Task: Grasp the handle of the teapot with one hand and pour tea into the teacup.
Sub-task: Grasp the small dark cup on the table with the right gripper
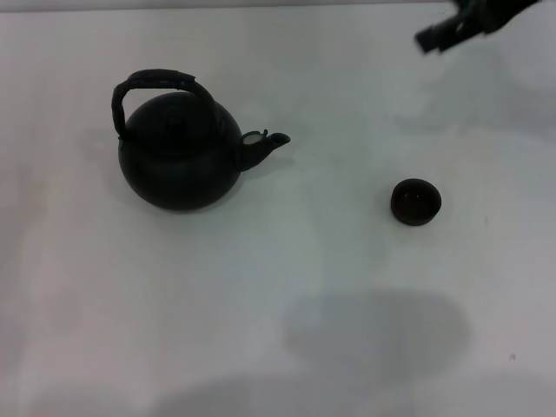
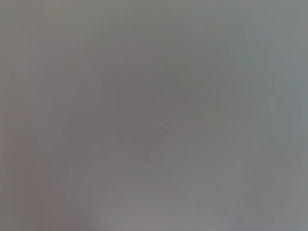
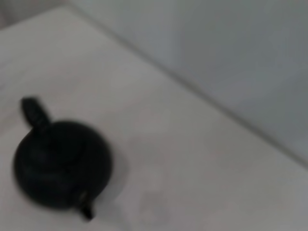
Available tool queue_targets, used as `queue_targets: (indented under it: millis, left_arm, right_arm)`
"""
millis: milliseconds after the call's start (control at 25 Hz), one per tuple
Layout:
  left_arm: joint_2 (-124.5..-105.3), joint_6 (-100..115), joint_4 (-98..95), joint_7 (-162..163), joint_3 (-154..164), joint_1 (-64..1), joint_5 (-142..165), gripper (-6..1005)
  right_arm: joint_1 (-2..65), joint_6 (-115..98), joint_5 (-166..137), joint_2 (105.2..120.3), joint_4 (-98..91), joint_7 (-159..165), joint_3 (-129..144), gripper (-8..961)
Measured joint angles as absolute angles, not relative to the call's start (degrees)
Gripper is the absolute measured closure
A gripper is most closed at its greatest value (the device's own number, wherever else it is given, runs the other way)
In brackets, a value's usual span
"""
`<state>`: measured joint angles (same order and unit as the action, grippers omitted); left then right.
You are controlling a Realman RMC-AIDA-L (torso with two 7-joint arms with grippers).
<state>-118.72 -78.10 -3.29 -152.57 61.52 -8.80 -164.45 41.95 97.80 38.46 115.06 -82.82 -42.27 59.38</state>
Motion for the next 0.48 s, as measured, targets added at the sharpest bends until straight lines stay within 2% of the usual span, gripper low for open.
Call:
queue_targets:
  millis: [480]
  left_arm:
    - [-118.7,-76.7,-3.3,-152.6,60.7,-11.0,-167.7,353]
  right_arm:
    - [42.6,101.0,33.0,115.33,-89.2,-29.6,82.9,109]
